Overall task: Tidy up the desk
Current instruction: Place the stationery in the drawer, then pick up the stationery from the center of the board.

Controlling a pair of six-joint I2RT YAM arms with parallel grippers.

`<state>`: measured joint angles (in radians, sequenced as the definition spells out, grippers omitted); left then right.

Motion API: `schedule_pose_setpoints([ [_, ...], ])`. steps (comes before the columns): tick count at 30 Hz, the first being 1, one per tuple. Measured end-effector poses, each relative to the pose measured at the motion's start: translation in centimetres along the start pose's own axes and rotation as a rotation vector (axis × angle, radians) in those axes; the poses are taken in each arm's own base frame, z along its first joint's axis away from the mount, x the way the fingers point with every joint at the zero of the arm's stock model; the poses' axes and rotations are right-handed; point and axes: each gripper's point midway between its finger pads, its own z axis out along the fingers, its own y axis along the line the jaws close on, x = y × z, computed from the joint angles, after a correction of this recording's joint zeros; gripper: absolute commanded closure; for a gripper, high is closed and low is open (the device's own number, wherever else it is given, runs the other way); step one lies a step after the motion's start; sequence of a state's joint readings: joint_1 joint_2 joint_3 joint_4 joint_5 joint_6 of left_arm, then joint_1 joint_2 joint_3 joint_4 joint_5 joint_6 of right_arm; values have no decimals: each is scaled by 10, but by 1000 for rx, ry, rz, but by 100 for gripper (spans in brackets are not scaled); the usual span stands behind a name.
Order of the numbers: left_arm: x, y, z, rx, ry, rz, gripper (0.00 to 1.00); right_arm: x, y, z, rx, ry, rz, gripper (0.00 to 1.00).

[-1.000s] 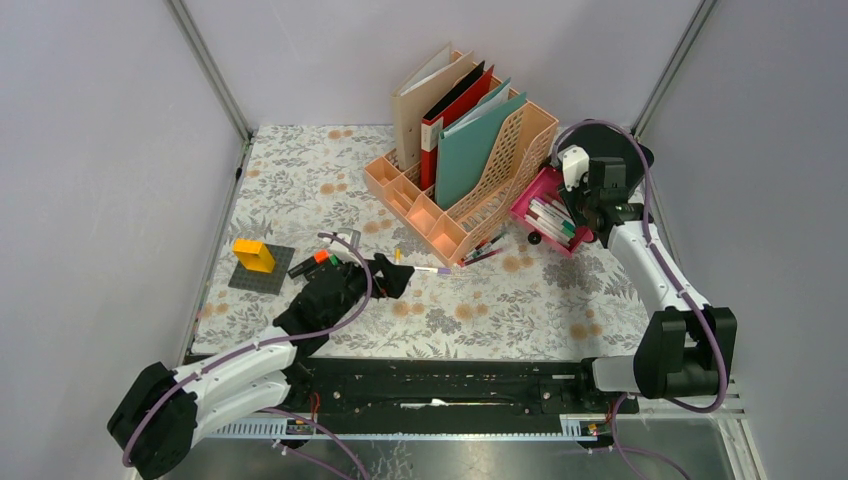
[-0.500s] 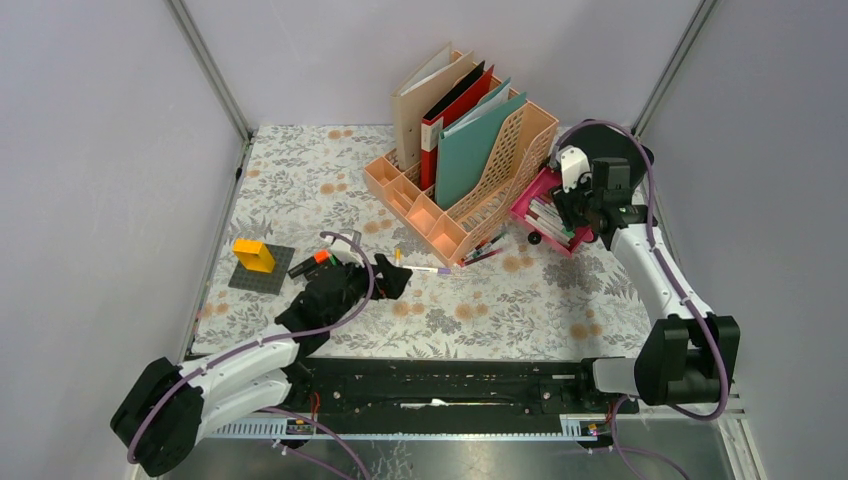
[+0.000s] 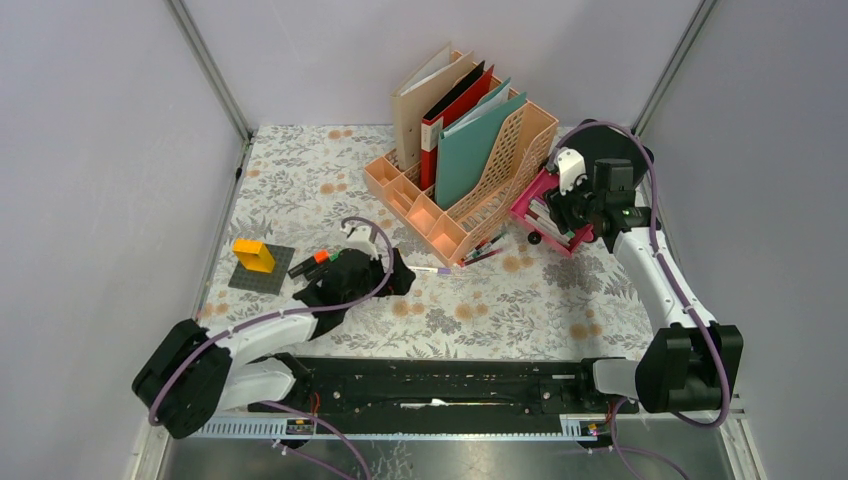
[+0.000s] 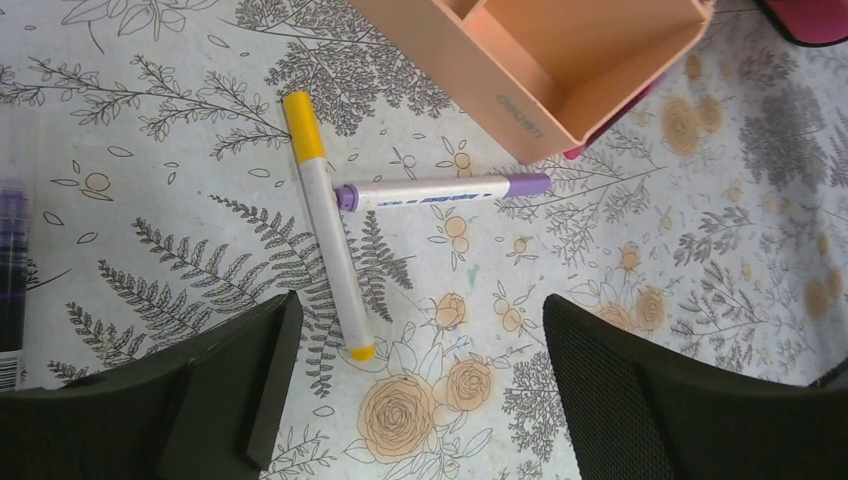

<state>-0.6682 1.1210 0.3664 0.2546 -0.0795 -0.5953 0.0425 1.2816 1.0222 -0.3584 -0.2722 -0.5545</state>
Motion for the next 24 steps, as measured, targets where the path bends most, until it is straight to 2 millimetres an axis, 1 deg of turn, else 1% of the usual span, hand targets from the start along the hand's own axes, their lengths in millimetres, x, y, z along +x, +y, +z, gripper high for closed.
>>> schedule_pose_setpoints([
  [3,1,2,7,-40,37,-3,20,-1,2,0,-9,-4,-2,42],
  [4,2,4,8,-55,51,-1,25,0,2,0,-10,-3,-2,42],
  [6,3,7,13,-92,85,1,39,0,2,0,-12,-2,-1,42],
  [9,6,11,21,-148,142,10,52,0,3,0,-18,-3,0,42],
  [13,16,18,31,-215,224,35,56,0,6,0,-30,-3,1,42],
  [20,34,31,36,-323,324,113,62,0,8,0,-39,-4,2,42],
  [23,35,30,38,-349,337,145,67,0,8,0,-40,-4,2,42],
  [24,35,30,40,-360,339,157,70,0,8,0,-40,-4,2,42],
])
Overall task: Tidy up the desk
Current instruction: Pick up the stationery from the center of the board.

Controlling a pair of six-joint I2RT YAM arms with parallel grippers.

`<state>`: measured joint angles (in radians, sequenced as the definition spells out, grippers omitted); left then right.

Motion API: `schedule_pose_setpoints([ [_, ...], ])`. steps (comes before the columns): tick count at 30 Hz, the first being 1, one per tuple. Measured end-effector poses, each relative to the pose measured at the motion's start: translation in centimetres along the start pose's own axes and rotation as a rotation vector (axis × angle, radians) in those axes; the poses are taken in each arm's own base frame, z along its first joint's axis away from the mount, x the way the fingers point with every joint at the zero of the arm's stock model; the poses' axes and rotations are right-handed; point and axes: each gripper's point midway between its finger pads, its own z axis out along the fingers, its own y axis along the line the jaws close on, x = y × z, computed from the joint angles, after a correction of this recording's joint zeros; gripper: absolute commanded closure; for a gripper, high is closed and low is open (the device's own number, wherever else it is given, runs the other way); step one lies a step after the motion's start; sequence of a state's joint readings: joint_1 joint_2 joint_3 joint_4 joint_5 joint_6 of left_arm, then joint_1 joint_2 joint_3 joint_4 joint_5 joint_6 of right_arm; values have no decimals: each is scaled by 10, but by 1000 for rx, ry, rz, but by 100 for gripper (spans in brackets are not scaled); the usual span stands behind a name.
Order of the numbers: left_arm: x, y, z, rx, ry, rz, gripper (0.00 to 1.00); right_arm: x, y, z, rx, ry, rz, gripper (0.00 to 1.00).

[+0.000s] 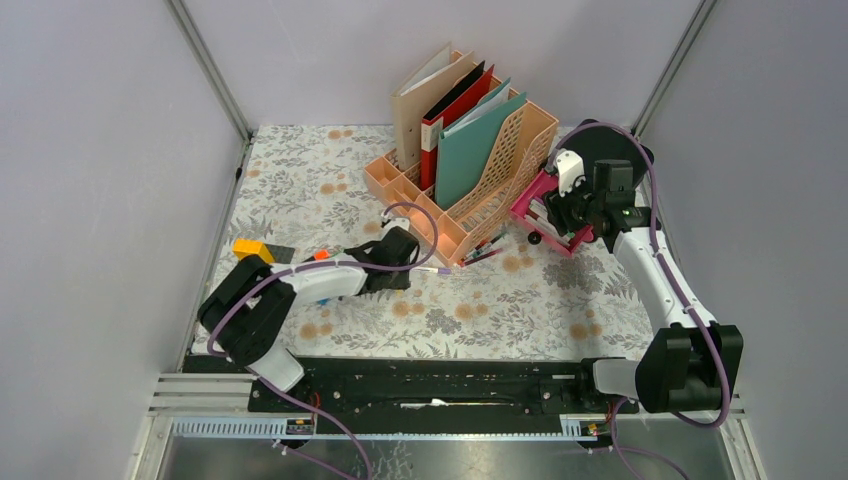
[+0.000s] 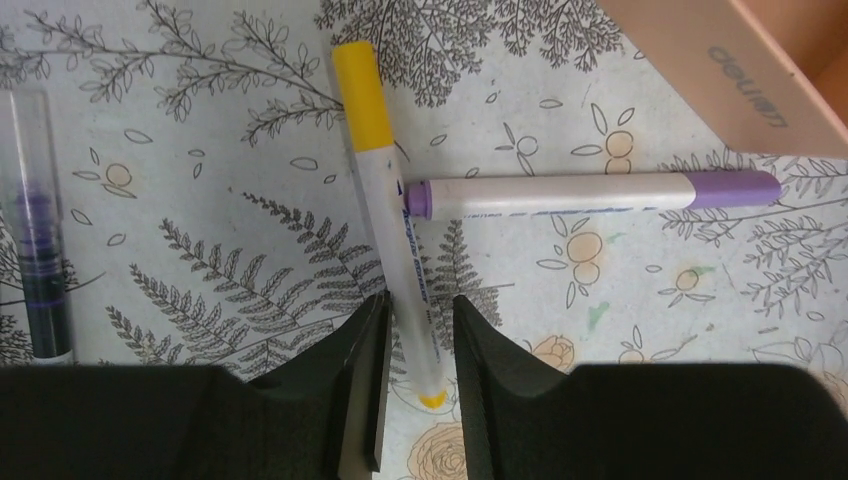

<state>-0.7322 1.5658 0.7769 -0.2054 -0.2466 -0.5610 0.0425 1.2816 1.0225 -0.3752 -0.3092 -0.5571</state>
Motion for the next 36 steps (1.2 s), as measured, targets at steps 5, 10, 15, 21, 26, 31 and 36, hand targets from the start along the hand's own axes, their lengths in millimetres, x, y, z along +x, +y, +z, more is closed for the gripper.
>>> schedule_pose_setpoints([
  [5,-3,1,4,-73,-1,55,81,0,0,0,-2,-1,0,42],
  [10,-5,1,5,-117,-14,84,92,-2,3,-1,-15,-11,0,42],
  [15,-7,4,5,-155,-30,99,100,-5,8,-2,-39,-24,0,42],
  [21,-6,10,4,-176,-37,102,100,-5,21,-5,-106,-32,10,42],
  [26,5,21,-9,-168,-40,103,100,-12,37,-8,-188,-67,24,42],
  [31,-3,21,-31,-97,-119,67,100,-22,50,-12,-268,-112,42,42],
  [36,-22,11,-53,-2,-233,21,100,-33,68,-18,-371,-160,71,41],
])
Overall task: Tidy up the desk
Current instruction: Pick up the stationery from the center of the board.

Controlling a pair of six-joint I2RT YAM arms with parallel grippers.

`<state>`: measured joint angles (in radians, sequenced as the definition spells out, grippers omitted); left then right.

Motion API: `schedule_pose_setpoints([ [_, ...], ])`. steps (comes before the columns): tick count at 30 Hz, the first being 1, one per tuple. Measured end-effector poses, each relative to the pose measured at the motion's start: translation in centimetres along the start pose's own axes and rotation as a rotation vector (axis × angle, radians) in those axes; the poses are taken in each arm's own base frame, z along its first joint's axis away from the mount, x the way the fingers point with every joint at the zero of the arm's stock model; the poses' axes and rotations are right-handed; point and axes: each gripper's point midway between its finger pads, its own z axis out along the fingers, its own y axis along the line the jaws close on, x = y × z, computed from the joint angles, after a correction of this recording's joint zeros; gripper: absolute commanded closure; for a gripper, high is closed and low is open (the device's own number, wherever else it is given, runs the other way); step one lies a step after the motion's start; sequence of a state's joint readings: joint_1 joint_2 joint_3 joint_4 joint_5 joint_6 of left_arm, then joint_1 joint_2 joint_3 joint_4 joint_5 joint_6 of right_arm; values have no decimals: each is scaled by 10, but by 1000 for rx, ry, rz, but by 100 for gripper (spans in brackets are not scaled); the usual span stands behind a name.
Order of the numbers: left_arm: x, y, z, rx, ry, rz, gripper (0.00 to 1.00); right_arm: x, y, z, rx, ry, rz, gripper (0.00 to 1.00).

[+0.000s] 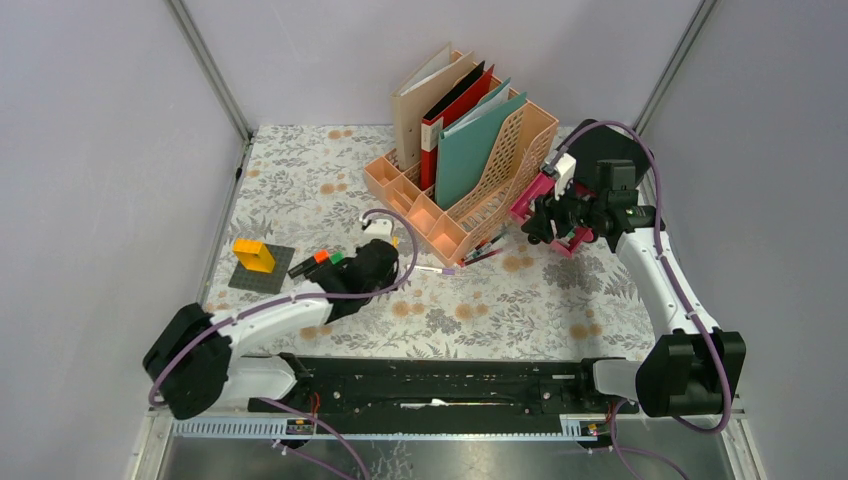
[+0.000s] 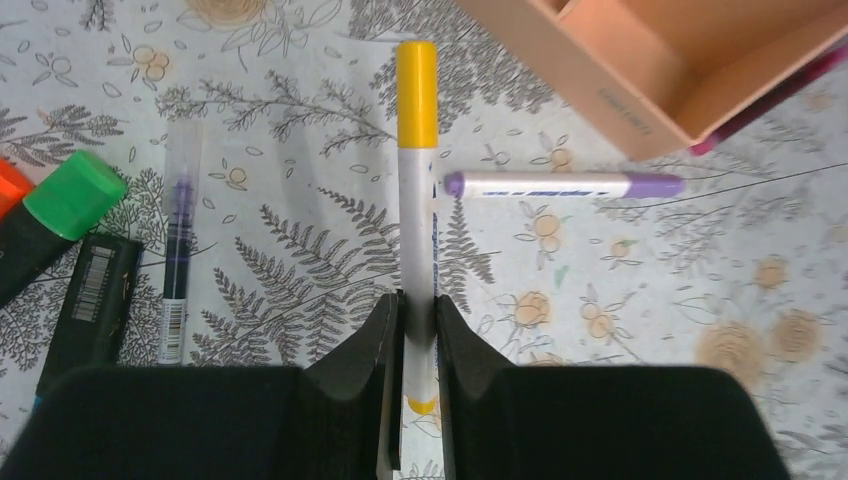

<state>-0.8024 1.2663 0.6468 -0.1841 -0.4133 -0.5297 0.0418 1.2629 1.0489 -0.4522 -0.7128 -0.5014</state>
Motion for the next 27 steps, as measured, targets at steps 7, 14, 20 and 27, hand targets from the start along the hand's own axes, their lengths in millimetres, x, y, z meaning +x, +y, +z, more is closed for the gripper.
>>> schedule_pose_setpoints([
  [7,-22,-15,-26,172,-147,-68,100,-13,31,0,-163,-69,53,41],
  [14,-39,-39,-49,371,-271,-112,100,-31,56,-3,-318,-161,106,41],
  [20,-48,-60,-62,521,-341,-142,100,-33,72,0,-420,-206,191,41],
  [27,-64,-79,-79,657,-411,-183,100,-37,83,5,-475,-231,229,39],
])
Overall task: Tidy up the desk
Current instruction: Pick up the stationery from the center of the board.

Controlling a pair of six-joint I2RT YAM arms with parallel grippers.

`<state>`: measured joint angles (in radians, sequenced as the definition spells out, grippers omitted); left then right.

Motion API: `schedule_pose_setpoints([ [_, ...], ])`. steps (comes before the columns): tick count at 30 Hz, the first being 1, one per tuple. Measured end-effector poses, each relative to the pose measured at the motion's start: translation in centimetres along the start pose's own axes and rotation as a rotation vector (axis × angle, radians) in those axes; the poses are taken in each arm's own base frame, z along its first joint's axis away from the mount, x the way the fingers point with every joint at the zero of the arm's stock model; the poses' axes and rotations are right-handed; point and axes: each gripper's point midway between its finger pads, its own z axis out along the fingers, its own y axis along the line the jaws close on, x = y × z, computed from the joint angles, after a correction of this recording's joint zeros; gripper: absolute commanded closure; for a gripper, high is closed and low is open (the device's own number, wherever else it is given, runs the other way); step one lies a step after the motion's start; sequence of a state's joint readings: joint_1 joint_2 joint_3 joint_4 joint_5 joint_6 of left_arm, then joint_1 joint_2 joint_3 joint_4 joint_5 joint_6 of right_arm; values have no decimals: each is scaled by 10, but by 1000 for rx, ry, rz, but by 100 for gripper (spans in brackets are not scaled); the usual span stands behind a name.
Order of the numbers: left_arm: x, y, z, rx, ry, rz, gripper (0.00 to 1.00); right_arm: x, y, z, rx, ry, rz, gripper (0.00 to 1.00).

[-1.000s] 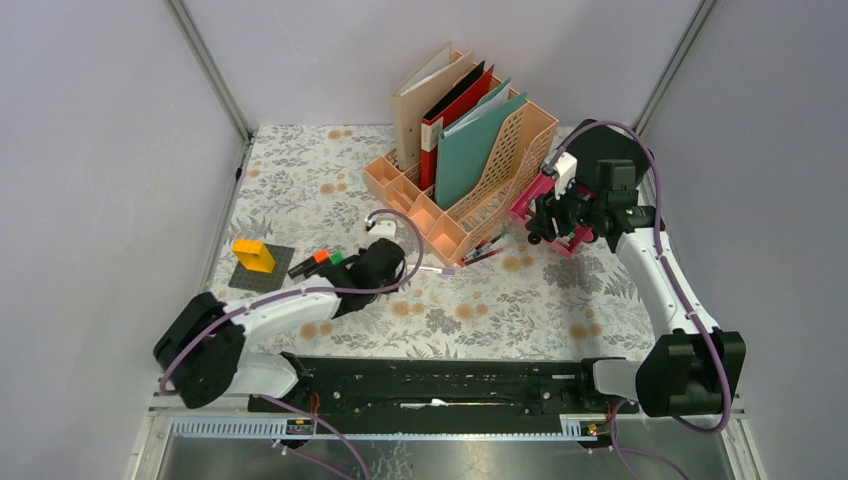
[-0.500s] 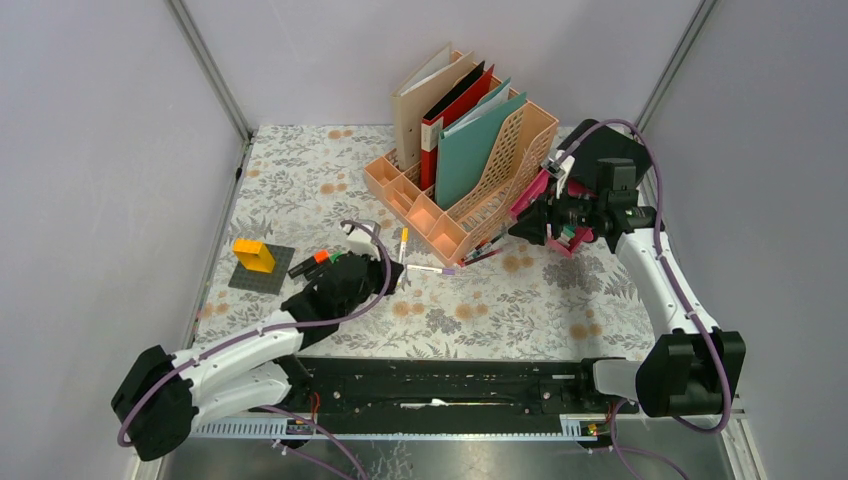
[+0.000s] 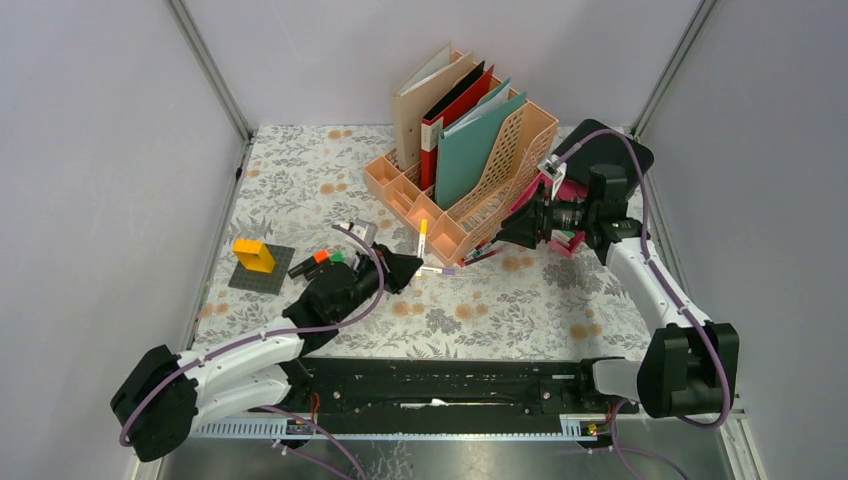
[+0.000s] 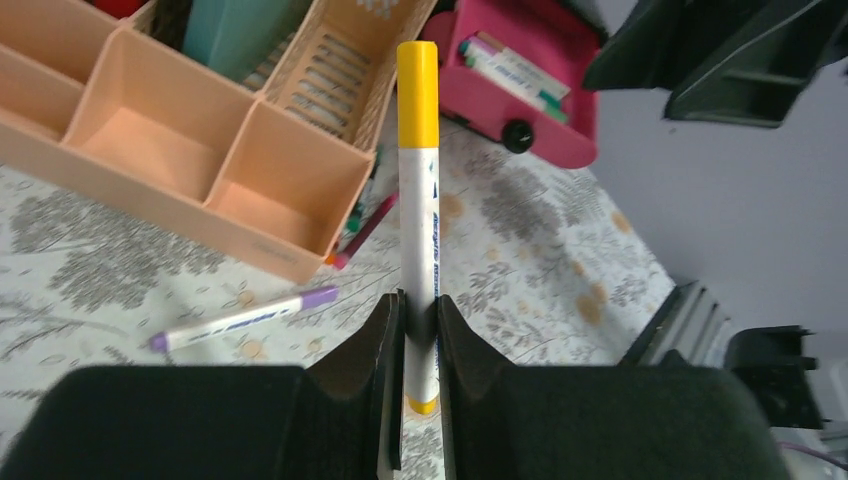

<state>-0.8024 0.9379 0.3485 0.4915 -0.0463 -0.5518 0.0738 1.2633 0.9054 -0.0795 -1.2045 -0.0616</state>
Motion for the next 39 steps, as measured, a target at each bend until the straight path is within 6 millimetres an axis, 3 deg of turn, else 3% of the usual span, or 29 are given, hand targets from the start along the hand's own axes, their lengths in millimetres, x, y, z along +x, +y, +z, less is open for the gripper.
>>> schedule_pose_setpoints([
  [13,-1,-27,23,151,-49,-132,100,10,13,25,-94,-3,72,31],
  [22,14,-42,33,206,-28,-190,100,14,20,39,-140,5,106,29],
  [39,22,-70,48,281,-20,-227,100,31,36,61,-211,61,139,34],
])
